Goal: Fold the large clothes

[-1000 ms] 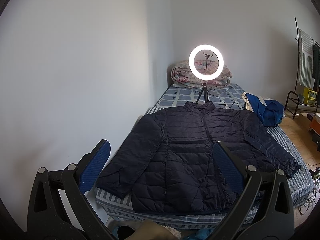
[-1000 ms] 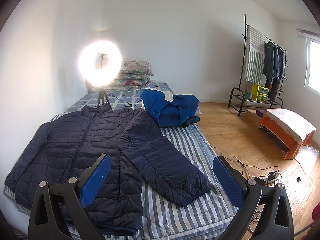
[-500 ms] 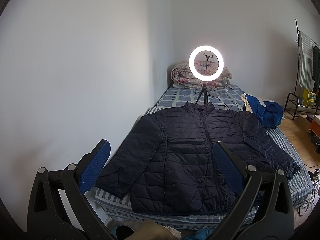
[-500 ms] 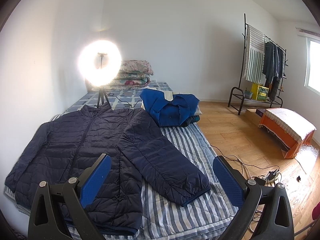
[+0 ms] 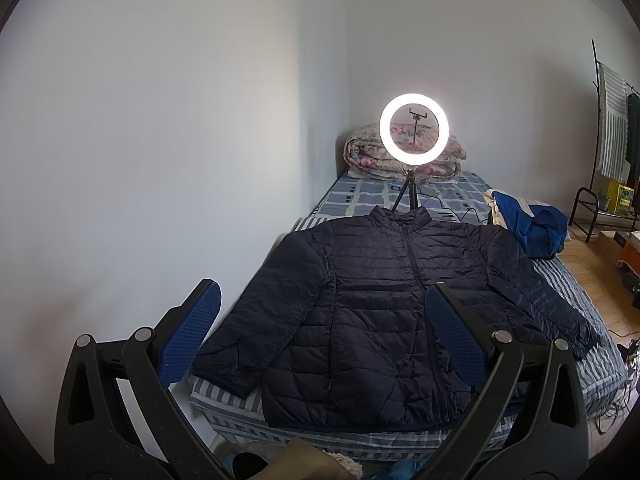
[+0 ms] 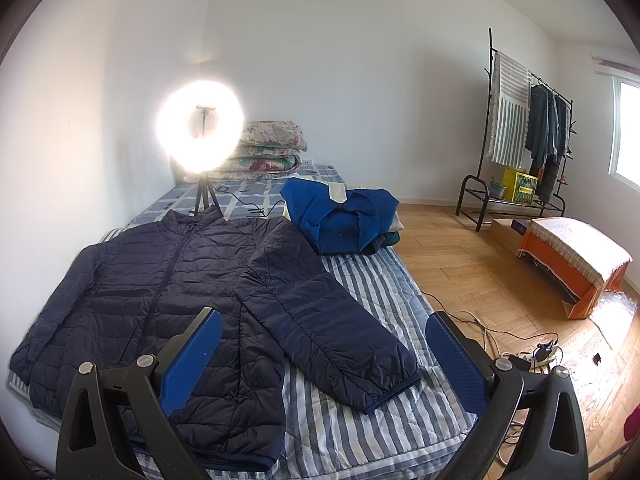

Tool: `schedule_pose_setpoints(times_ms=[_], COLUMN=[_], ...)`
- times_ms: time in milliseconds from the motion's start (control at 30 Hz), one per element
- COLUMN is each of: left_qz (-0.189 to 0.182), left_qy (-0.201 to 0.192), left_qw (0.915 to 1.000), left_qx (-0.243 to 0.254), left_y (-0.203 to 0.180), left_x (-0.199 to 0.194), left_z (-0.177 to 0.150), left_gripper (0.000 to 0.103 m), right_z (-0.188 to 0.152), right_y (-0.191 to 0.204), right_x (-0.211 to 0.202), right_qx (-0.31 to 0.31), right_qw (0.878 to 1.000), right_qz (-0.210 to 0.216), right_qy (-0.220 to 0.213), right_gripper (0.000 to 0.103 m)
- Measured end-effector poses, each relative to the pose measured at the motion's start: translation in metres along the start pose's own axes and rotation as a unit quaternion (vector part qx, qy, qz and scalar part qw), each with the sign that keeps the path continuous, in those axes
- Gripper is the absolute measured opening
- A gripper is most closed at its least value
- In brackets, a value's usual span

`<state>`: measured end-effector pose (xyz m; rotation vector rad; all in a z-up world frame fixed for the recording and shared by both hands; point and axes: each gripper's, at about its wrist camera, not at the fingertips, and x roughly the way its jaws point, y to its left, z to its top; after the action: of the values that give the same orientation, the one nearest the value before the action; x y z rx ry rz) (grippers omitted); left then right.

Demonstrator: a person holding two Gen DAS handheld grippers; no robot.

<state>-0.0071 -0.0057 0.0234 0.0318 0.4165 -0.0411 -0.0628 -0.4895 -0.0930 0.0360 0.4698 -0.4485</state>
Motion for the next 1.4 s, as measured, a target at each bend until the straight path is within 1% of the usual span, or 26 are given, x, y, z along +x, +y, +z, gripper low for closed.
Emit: schedule_pose_setpoints(times_ms=[867, 1067, 1400], left_qz=[0.004, 0.008, 0.029], left_qy=[-0.004, 0.001, 0.004], left_qw=[1.0000, 1.0000, 0.9996], left_qx=[0.001, -0.001, 0.003], left_y=[-0.003, 0.001, 0.017], left_x=[-0.002, 0.006, 0.015], left_z=[-0.006, -0.012, -0.024], left_gripper=[0.103, 0.103, 0.103], right_z=[0.001, 0.006, 0.010], right_y=[0.002, 0.011, 0.033], right_x=[-0.001, 0.000, 0.003], right_qx=[-0.002, -0.007, -0.014], right_qw=[1.000, 1.000, 1.000], right_qz=[0.002, 0.005, 0.018], right_qy=[-0.001, -0.003, -0.006], right_gripper=[0.103, 0.103, 0.103])
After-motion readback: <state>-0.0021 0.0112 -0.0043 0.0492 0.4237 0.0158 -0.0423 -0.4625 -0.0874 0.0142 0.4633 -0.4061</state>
